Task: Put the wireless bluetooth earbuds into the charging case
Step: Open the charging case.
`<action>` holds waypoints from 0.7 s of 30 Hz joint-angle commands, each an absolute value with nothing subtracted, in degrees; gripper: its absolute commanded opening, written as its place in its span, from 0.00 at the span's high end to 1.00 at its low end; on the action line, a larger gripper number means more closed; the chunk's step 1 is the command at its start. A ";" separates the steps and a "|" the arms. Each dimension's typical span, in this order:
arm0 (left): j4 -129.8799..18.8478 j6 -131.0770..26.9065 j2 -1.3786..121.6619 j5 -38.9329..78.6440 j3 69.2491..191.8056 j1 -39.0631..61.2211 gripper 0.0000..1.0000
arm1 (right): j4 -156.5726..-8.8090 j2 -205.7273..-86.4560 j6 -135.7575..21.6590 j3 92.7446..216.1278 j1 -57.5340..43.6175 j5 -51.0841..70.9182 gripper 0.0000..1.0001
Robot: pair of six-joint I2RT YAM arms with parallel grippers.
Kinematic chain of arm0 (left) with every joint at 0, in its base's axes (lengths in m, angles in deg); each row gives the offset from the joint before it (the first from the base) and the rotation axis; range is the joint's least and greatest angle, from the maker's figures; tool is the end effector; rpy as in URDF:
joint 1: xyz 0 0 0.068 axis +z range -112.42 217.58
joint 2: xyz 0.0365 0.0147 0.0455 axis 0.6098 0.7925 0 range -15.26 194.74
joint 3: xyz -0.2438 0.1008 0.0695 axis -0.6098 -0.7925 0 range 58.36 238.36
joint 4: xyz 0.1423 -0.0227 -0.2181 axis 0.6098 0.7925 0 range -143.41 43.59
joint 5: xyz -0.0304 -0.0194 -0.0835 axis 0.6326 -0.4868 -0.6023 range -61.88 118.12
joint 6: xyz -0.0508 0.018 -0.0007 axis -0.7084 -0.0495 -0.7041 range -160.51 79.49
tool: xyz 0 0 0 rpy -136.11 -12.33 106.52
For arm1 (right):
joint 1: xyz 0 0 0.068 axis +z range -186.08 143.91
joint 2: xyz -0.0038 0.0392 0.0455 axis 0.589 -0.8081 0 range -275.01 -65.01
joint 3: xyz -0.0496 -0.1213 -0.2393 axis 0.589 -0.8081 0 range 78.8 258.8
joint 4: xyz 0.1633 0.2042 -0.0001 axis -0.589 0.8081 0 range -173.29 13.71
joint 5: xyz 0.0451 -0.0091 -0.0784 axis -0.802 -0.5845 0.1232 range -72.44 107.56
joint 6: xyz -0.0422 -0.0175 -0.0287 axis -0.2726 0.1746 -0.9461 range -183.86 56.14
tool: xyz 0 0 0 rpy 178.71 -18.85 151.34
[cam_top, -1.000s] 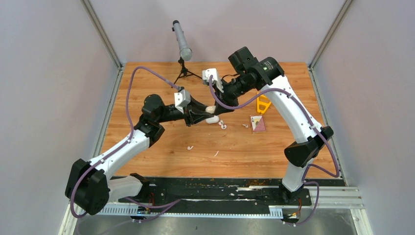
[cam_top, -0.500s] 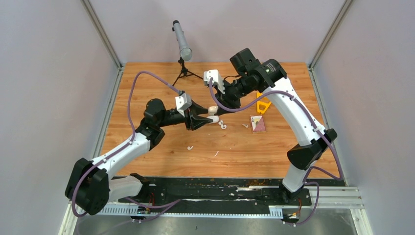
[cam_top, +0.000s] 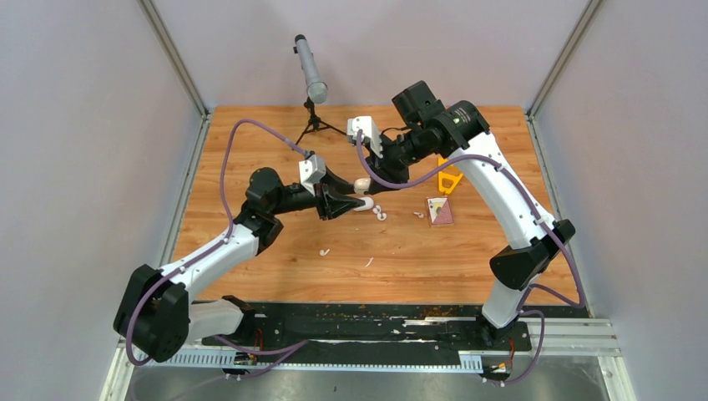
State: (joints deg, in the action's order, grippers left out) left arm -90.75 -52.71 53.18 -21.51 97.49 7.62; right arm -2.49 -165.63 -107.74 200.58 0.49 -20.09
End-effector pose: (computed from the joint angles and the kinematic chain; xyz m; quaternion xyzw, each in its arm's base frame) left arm 0.2136 -0.1543 0.3050 0.4048 0.5393 -0.5033 0.5403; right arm 0.2497 0.2124 0.4292 -0.6545 0.6429 0.2950 0.2672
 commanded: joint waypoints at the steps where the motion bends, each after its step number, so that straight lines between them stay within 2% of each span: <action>1: -94.57 -55.06 53.82 -21.75 100.34 7.61 0.54 | -4.71 -164.51 -106.96 201.46 0.74 -20.81 1.00; 21: -94.91 -54.93 54.44 -21.98 101.32 7.26 0.53 | -5.09 -165.36 -106.15 201.33 0.76 -21.85 1.00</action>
